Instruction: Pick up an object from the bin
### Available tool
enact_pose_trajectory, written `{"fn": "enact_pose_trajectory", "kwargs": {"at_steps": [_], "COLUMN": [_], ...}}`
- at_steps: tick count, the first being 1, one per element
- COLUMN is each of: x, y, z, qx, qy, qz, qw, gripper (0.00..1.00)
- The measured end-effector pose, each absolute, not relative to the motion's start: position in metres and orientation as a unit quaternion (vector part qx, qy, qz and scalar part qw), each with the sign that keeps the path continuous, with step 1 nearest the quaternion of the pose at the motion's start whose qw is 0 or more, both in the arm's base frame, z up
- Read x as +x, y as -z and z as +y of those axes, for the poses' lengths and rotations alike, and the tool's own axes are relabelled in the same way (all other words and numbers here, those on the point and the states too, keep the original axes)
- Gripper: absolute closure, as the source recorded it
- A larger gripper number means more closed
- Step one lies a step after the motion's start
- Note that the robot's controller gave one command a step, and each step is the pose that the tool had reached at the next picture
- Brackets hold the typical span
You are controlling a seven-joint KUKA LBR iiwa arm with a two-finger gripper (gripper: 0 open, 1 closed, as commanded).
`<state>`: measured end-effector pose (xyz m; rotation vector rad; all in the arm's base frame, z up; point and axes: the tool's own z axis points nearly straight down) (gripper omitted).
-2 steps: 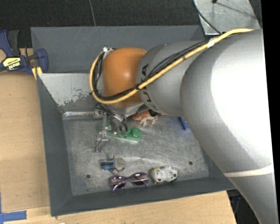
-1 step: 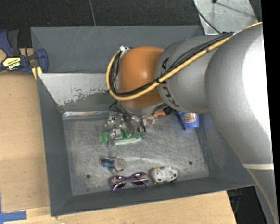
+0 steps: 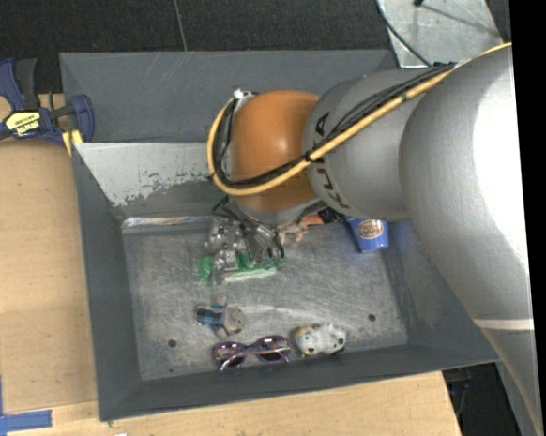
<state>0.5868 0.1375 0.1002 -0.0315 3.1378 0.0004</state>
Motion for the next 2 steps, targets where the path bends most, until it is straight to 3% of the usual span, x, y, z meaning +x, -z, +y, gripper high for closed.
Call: {"fn": "enact_pose_trajectory", "kwargs": {"at_steps": [1, 2], "x": [0.579, 0.584], "y": [-0.143, -0.214], "z": [0.138, 0.124], "qx": [-0.001, -0.001], "qy": [0.001, 0.000], "qz": [1.000, 1.000], "qw": [-0.003, 0.000], "gripper": [1.00, 1.00]}}
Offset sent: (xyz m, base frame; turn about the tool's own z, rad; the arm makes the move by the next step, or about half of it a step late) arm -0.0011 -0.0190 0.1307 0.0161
